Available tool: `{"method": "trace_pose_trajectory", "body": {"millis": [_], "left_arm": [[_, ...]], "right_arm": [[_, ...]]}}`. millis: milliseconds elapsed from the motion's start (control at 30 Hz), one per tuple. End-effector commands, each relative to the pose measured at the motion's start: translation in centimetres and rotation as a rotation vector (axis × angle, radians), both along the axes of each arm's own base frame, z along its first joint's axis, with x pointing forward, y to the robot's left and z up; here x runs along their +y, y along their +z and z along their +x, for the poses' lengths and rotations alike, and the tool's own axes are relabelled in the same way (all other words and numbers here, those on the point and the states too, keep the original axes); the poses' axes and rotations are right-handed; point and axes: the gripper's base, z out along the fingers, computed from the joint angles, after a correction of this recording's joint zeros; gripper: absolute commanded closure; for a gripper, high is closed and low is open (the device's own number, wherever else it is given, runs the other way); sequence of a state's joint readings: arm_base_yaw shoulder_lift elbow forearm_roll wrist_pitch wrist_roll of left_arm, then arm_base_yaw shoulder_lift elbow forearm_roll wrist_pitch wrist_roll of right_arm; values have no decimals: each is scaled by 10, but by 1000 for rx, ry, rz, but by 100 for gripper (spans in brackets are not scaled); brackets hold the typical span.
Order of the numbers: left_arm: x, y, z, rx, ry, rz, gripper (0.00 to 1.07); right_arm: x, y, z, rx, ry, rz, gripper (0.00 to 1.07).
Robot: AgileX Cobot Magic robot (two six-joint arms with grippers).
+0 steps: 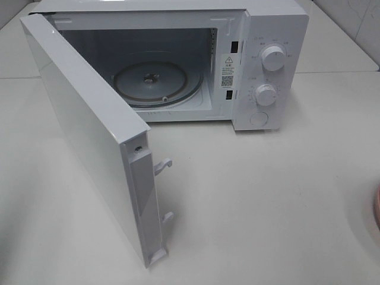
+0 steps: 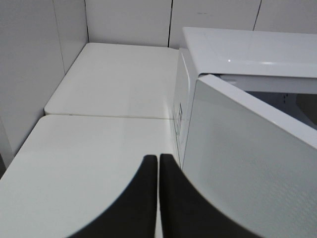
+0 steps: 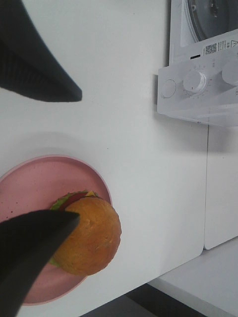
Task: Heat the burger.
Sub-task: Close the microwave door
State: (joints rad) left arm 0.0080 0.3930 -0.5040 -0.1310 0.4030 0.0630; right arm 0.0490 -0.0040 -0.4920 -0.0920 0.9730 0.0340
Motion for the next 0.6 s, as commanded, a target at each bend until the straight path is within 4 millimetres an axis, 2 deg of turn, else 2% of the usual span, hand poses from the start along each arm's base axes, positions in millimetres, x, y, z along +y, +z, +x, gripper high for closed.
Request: {"method": "trace_pose_trajectory", "body": {"millis": [33,67,133,233,300,333,400,433,500,533,567,600], "left_arm": [[2,5,27,-75,25,-6,107],[2,5,27,-75,25,-6,107],[4,5,45,-99,40,-5,107],[5,3,56,-110,49,-4,107],[6,-3,74,-100,58,7,107],[6,-3,74,-100,58,7,107],[7,-12,89,-114,71,14,107],[7,-12,89,-114,71,14,107],[9,-29,98,-139,87,20,107],[9,-29,98,-139,87,20,107],[9,-44,103,-146,87,32,107],[9,-44,103,-146,87,32,107]], "right_arm": [[0,0,-5,-42,1,-9,50],[0,0,-5,-42,1,-9,50],[0,0,-5,-42,1,-9,50],[0,0,-5,-42,1,-9,50],[0,0,-5,-42,1,-9,50],[0,0,-5,-42,1,-9,50],[0,0,-5,-42,1,-9,50],[0,0,-5,-42,1,-9,50],[0,0,-5,-42,1,-9,50],[0,0,-5,-42,1,-9,50],[0,0,-5,-42,1,-9,50],[0,0,-5,-42,1,-9,50]]}}
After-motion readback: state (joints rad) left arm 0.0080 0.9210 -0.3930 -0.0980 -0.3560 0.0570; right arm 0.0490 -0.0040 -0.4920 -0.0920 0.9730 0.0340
